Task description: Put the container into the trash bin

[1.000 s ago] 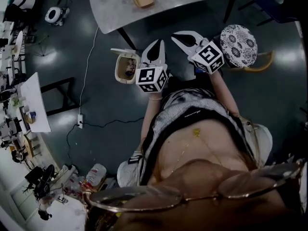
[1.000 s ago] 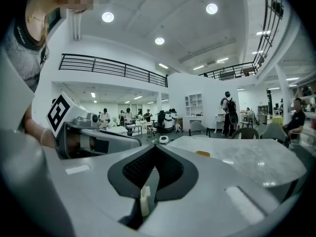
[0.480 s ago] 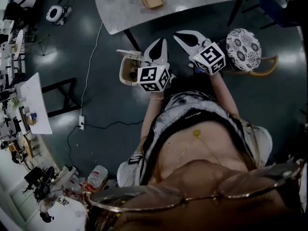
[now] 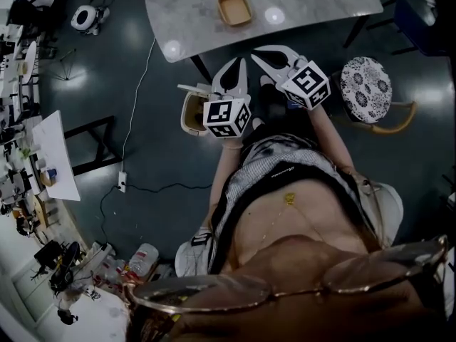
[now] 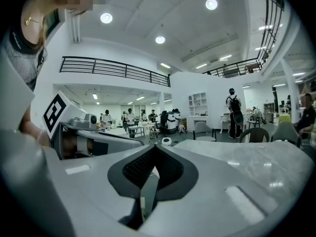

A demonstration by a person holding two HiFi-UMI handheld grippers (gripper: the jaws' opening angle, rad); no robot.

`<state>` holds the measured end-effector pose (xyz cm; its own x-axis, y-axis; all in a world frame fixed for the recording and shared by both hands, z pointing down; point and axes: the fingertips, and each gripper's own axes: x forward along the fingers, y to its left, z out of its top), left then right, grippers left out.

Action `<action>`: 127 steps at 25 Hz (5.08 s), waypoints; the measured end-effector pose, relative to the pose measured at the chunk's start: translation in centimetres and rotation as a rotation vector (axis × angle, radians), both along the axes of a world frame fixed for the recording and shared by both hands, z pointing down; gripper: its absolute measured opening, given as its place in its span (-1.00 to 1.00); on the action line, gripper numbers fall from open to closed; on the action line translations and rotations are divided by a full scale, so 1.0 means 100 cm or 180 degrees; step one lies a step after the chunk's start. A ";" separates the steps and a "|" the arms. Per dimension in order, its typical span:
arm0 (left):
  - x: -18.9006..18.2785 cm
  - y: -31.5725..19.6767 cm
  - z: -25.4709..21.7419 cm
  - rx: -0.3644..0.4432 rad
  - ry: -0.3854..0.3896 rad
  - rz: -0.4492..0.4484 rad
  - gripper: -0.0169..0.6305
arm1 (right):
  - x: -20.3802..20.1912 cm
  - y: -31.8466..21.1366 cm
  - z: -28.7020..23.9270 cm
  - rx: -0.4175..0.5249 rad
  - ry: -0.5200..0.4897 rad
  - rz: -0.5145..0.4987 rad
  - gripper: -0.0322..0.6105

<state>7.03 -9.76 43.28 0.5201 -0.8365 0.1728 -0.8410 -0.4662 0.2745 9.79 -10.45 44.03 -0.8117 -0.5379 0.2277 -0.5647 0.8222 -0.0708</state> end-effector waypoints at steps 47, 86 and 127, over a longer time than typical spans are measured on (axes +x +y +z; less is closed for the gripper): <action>-0.049 -0.190 0.022 -0.0277 -0.0094 -0.0321 -0.94 | -0.025 -0.192 0.114 -0.0032 0.1726 -0.0926 -0.82; -0.083 -0.179 0.053 -0.0495 -0.0045 -0.0607 -0.94 | -0.021 -0.206 0.243 -0.0095 0.3180 -0.1844 -0.77; 0.002 -0.193 0.025 -0.0477 -0.0130 -0.0461 -0.94 | 0.073 -0.179 0.058 0.0055 0.2706 -0.2224 -0.77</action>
<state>7.25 -29.02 45.79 0.3863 -0.8653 0.3195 -0.9081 -0.2961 0.2959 17.09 -28.39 49.79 -0.5204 -0.0297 0.8534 0.1664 0.9767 0.1354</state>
